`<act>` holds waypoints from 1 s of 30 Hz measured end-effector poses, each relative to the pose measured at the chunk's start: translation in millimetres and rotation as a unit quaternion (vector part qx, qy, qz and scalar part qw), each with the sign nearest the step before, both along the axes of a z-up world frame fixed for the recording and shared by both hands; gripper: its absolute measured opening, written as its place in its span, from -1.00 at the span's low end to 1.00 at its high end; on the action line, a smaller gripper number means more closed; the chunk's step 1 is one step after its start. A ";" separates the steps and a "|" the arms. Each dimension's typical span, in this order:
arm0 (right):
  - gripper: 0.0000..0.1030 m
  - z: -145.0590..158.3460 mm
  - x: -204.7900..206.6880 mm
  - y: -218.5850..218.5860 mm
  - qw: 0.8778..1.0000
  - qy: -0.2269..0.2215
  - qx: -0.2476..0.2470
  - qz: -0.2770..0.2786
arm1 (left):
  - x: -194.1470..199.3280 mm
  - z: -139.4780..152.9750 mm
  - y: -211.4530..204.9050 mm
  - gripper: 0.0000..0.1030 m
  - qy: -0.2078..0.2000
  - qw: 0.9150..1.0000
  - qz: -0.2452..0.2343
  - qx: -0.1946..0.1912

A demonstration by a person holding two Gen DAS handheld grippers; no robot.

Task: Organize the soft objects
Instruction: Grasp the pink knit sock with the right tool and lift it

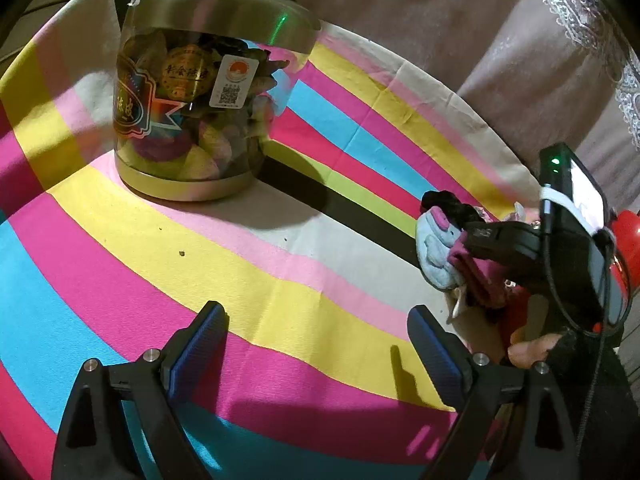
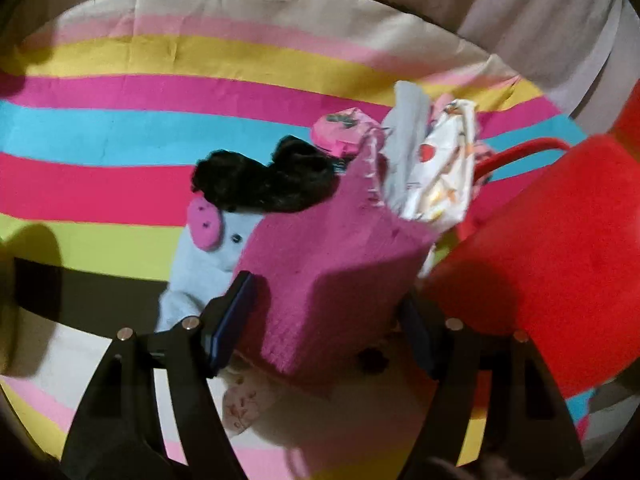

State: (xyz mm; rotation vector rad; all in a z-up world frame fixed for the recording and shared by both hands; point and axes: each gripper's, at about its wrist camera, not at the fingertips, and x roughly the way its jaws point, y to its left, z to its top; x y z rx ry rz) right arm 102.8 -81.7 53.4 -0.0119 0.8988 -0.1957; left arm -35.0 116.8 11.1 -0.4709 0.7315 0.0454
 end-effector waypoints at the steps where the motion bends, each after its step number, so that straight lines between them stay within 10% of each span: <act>1: -0.62 -1.8 -0.4 -4.7 0.999 0.004 0.032 0.013 | -0.2 0.0 -0.5 0.81 0.000 1.000 0.000 0.000; 6: -0.86 10.3 -32.8 -11.3 0.990 -0.041 0.088 0.105 | -0.3 0.1 -0.2 0.81 -0.001 1.000 0.001 0.000; 13: -0.87 38.0 -140.9 -54.7 0.942 -0.097 0.187 0.261 | -0.4 0.0 -0.5 0.81 -0.001 1.000 0.001 0.000; 21: -0.84 14.9 -173.7 -148.8 0.957 -0.048 0.171 0.230 | 0.0 0.1 -1.2 0.81 -0.001 1.000 0.002 0.002; 23: -0.63 4.8 -173.5 -165.2 0.969 -0.037 0.142 0.199 | 0.1 0.1 -2.0 0.81 0.000 1.000 0.003 0.003; 26: 0.24 -4.7 -168.2 -186.4 0.970 -0.018 0.176 0.169 | 0.4 0.2 -2.8 0.81 0.001 1.000 0.004 0.005; 30: 0.29 -11.9 -162.4 -184.1 0.966 -0.004 0.192 0.173 | 2.4 0.1 -4.8 0.84 0.005 1.000 0.001 0.013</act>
